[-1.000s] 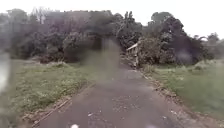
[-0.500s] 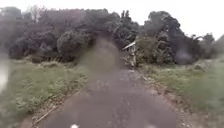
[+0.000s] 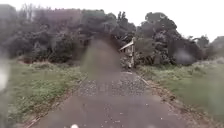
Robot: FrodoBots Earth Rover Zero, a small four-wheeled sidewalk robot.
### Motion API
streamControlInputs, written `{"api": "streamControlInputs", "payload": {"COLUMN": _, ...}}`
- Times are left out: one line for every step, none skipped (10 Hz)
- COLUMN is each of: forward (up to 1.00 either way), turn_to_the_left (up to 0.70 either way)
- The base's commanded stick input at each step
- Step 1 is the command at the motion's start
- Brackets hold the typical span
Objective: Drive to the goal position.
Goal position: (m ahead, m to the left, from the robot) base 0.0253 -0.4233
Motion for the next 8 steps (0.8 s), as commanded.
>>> {"api": "streamControlInputs", "payload": {"forward": 0.7, "turn_to_the_left": -0.01}}
{"api": "streamControlInputs", "payload": {"forward": 0.7, "turn_to_the_left": -0.07}}
{"api": "streamControlInputs", "payload": {"forward": 0.7, "turn_to_the_left": -0.35}}
{"api": "streamControlInputs", "payload": {"forward": 0.7, "turn_to_the_left": -0.27}}
{"api": "streamControlInputs", "payload": {"forward": 0.7, "turn_to_the_left": -0.07}}
{"api": "streamControlInputs", "payload": {"forward": 0.7, "turn_to_the_left": 0.0}}
{"api": "streamControlInputs", "payload": {"forward": 0.7, "turn_to_the_left": 0.0}}
{"api": "streamControlInputs", "payload": {"forward": 0.7, "turn_to_the_left": 0.0}}
